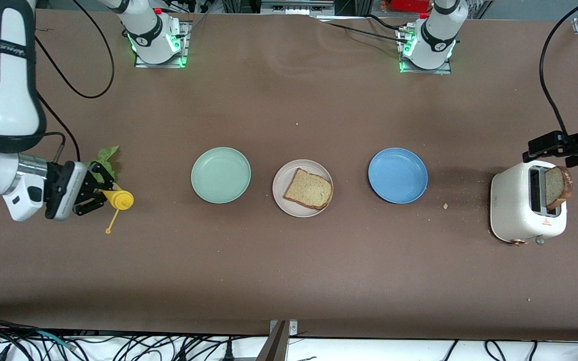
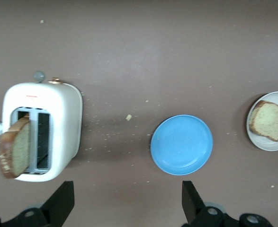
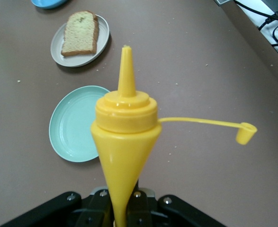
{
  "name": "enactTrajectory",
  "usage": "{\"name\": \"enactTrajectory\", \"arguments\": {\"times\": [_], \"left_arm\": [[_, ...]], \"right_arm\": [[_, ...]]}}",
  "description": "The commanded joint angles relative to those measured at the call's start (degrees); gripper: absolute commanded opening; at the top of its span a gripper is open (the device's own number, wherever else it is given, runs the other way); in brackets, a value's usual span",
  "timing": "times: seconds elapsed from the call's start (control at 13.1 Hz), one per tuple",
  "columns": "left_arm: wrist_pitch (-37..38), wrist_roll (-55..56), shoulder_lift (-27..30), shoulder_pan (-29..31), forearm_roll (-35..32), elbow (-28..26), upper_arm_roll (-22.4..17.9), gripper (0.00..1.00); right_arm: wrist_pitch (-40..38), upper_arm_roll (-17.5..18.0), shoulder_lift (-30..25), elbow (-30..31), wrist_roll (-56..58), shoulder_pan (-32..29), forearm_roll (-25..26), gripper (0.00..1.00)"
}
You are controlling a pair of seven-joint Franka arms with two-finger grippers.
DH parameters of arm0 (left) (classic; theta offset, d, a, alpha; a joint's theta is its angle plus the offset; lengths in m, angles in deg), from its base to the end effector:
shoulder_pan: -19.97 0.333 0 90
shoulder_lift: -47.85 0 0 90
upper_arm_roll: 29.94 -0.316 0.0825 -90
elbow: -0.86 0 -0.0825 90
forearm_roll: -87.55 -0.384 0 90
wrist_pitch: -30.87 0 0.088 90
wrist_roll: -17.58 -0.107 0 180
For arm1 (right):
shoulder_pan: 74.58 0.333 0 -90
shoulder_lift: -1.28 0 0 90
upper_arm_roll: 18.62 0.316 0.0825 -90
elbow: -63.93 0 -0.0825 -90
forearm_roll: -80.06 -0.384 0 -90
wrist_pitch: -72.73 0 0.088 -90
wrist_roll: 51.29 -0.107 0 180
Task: Make sandwich in beige plate with both arms
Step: 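Carry the mustard bottle back beside the lettuce with the right gripper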
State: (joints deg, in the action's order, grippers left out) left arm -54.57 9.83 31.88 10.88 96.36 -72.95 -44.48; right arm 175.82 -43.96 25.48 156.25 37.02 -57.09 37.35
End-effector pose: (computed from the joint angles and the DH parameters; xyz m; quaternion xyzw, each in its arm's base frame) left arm 0.6281 0.0186 0.5896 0.9982 -0.0271 -0.0288 0.0457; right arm 0.6573 0.0024 0.3980 -0.7995 -0.5345 -0.1364 0.2378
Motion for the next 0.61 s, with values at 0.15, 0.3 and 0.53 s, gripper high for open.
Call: {"name": "enactTrajectory", "arguments": {"times": [0.15,0.3,0.53], "left_arm": [[0.0,5.2,3.4,4.2,-5.5,-0.3,9.6,1.0],[0.0,5.4,4.8,4.0,-5.7,-0.9,9.6,1.0],[-0.9,5.4,7.3,4.0,-8.5,-4.2,9.6,1.0]], "right_arm": [[1.1,-5.3,-3.6,17.5,22.6,-0.4,-19.3,0.0],[-0.2,-5.3,-2.1,20.0,30.4,-1.9,-21.9,0.0],[-4.1,-5.3,1.6,20.3,39.4,-4.6,-22.8,0.0]]}}
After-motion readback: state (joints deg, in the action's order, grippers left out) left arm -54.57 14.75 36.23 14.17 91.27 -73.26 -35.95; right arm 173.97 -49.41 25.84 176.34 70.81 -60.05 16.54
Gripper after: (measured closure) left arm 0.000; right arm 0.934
